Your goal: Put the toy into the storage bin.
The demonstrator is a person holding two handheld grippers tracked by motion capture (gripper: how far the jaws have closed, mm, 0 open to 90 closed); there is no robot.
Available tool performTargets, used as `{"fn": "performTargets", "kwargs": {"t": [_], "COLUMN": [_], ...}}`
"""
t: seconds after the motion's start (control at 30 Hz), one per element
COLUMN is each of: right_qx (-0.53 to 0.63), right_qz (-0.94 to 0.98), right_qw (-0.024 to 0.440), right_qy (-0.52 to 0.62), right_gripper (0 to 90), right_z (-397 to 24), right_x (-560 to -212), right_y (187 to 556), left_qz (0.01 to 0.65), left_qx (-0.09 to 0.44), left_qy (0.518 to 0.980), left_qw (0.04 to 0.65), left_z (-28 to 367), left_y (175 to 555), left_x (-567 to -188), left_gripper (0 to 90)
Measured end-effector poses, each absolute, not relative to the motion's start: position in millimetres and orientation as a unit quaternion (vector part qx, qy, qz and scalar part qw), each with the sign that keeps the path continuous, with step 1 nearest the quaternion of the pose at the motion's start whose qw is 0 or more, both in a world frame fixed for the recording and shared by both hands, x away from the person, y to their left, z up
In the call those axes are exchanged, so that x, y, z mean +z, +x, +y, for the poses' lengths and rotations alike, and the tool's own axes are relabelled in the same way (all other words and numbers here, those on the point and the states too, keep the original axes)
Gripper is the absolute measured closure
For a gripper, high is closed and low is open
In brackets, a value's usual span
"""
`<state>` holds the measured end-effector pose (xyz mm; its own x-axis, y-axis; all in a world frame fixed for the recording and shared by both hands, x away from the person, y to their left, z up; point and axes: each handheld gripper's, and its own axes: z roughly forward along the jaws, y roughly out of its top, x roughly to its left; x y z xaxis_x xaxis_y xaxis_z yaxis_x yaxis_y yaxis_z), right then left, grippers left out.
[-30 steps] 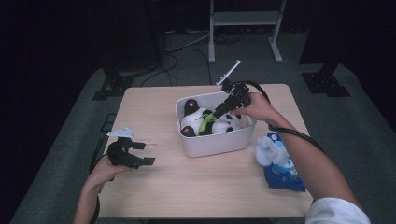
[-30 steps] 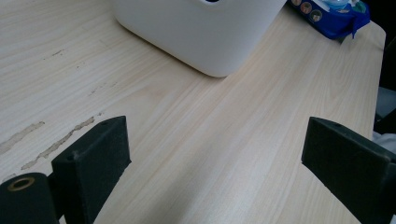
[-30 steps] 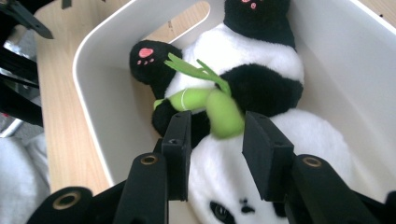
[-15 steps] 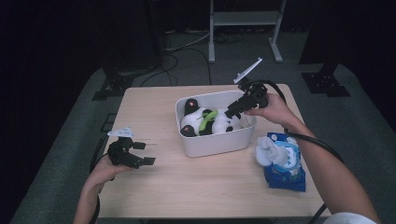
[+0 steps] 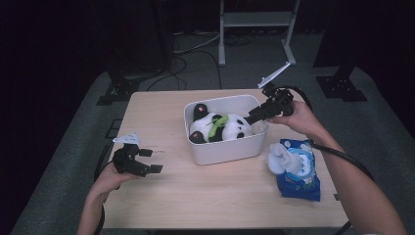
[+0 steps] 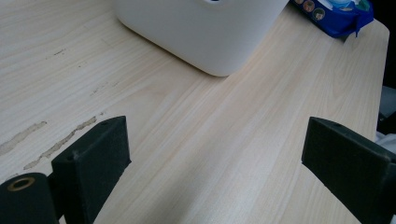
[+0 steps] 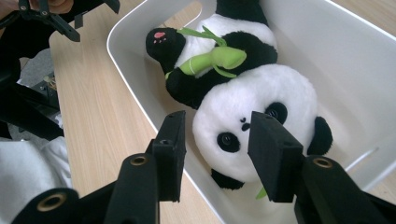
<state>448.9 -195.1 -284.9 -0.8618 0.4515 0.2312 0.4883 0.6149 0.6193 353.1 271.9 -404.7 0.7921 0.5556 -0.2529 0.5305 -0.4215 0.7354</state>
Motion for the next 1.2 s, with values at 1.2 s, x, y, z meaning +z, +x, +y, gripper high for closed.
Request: {"fn": "performTargets", "kwargs": {"t": [1.2], "right_qx": [-0.368], "right_qz": [-0.876], "right_qw": [0.012], "right_qy": [-0.311], "right_gripper": [42.0], "right_z": [-254], "right_x": [-292], "right_y": [418], "left_qz": [0.325], "left_qx": [0.013], "left_qy": [0.843], "left_qw": [0.429], "left_z": [273], "left_y": [354], "left_x": [-407], "left_gripper": [6.4]}}
